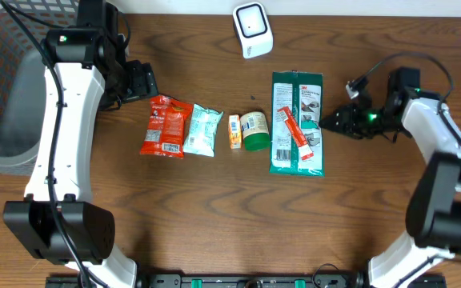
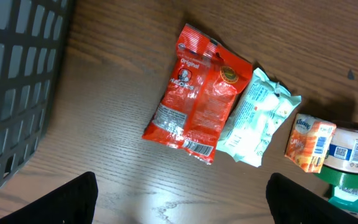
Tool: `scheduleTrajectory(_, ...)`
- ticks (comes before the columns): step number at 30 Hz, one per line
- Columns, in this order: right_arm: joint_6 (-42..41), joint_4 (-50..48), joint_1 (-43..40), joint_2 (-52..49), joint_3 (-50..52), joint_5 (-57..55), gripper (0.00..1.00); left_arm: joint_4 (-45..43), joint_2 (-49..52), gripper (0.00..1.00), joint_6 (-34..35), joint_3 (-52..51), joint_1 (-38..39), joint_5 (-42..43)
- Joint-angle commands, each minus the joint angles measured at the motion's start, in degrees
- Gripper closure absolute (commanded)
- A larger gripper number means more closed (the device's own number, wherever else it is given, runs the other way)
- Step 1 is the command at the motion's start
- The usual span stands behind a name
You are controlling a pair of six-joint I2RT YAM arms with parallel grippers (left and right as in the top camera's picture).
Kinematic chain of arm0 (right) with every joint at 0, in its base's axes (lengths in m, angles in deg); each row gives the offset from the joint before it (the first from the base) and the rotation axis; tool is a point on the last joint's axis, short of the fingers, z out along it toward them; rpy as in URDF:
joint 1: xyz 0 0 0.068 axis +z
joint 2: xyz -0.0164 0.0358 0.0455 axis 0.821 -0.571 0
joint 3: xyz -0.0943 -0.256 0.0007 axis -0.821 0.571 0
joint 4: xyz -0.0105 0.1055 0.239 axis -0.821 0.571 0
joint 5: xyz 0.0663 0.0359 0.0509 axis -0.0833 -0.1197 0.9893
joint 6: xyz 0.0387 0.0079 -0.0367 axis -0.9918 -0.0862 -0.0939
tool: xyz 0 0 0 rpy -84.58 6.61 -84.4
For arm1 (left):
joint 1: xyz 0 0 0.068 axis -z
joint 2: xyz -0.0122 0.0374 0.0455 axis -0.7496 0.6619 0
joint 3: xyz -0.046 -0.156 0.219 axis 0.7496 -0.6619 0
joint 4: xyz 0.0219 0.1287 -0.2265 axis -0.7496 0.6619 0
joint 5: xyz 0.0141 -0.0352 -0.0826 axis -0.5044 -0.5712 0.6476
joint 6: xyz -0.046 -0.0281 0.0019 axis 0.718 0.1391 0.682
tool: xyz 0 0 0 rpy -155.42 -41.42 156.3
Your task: Scan the item barcode
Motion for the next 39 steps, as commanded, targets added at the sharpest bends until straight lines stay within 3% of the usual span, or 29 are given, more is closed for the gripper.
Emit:
scheduleTrajectory(1, -0.66, 0.48, 3.41, 4.92, -1.07, -10.29, 0.64, 0.13, 0.13, 0.13, 0.11, -0.07, -0.13, -1.11)
scheduleTrajectory(11, -0.61, -0.98, 17.49, 6.21, 0.31, -35.26, 0.50, 0.17, 0.13, 0.13, 0.11, -0.07, -0.13, -1.11)
scheduleTrajectory(13, -0.61, -2.49, 19.93, 6.19, 0.87, -38.03, 0.42, 0.17, 0.13, 0.13, 0.11, -0.07, -0.13, -1.11)
scheduleTrajectory(22, -0.66, -5.25, 23.23, 5.44, 2.43, -38.53, 0.41, 0.17, 0.13, 0.12, 0.09, -0.07, -0.13, -1.11)
scheduleTrajectory(26, -0.63, -6.10, 23.15, 5.44, 2.45, -38.56, 0.36, 0.15, 0.13, 0.12, 0.09, -0.07, -0.13, -1.14)
scheduleTrajectory(28, -0.63, -6.32, 23.17, 5.44, 2.45, -38.58, 0.13, 0.15, 0.13, 0.12, 0.09, -0.07, -0.13, -1.14)
scheduleTrajectory(30, -0.63, -6.32, 23.17, 5.44, 2.45, -38.56, 0.01, 0.17, 0.13, 0.12, 0.09, -0.07, -0.13, -1.14)
scheduleTrajectory(35, -1.03, -6.34, 23.21, 5.44, 2.45, -38.53, 0.01, 0.17, 0.13, 0.12, 0.09, -0.07, -0.13, -1.14)
scheduleTrajectory(39, -7.26, -7.48, 23.21, 5.44, 2.45, -38.32, 0.01, 0.15, 0.13, 0.12, 0.09, -0.07, -0.13, -1.11)
